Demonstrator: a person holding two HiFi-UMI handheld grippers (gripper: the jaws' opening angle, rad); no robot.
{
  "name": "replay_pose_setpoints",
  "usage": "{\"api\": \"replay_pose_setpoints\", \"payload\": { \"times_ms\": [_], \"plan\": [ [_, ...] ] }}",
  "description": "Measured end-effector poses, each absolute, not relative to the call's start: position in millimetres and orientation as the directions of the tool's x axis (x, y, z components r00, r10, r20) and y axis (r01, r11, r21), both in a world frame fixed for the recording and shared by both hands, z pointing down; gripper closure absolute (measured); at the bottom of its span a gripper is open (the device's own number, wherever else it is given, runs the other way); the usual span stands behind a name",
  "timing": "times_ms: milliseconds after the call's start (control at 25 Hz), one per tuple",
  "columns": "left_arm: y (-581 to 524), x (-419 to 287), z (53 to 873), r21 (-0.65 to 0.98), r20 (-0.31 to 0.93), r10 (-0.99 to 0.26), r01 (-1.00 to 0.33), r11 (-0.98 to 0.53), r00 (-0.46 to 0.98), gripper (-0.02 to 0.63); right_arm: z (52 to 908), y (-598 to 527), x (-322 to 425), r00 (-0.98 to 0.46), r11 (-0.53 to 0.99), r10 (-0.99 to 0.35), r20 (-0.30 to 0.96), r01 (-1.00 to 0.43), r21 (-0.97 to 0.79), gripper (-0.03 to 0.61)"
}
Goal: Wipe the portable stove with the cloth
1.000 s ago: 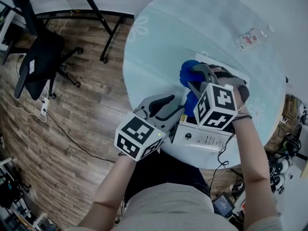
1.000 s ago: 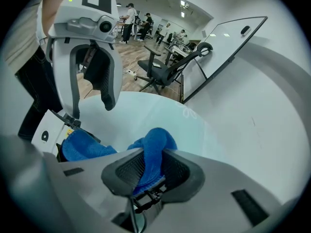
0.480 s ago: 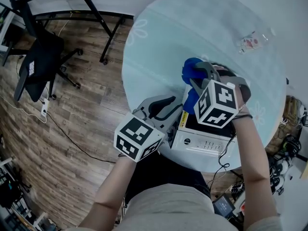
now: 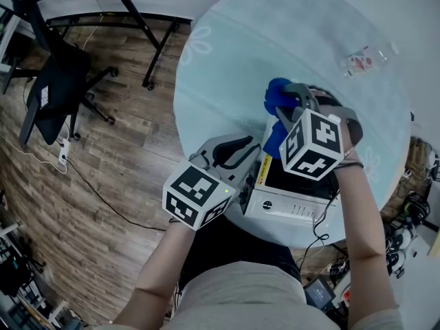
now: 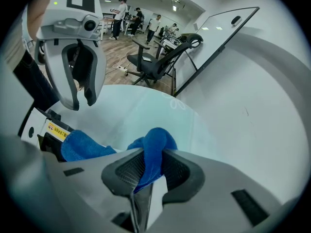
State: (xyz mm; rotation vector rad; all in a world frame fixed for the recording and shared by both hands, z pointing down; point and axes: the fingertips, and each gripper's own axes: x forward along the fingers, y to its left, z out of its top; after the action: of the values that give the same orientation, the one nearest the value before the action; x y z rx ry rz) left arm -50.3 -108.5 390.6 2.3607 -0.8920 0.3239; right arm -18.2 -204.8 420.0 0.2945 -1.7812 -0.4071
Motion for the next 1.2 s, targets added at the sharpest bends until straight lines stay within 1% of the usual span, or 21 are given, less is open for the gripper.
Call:
{"api": "replay_pose_setpoints", "payload": {
  "times_ms": [320,600,880,1200],
  "plan": [
    [-113,-50,391,0.44,0.419,-0.524,-0.67,-0.597,0.742,0.537,419,-210,-20,-0.251,0.905,-0.415,0.875,-0.019,0.424,0.469],
    [-113,-46,386,0.43,0.404,-0.517,-0.656,-0.621,0.755,0.537,412,-210,-20,-0.294,0.887,-0.456,0.84,-0.073,0.455,0.469],
    [-107,-40,379,0.413,0.409,-0.489,-0.634,-0.654,0.77,0.537,384,-205,-21,-0.382,0.847,-0.531,0.756,-0.206,0.491,0.469],
    [-97,-39,364,0.37,0.409,-0.474,-0.616,-0.695,0.78,0.537,333,-194,-8,-0.491,0.781,-0.625,0.607,-0.397,0.483,0.472]
  ]
}}
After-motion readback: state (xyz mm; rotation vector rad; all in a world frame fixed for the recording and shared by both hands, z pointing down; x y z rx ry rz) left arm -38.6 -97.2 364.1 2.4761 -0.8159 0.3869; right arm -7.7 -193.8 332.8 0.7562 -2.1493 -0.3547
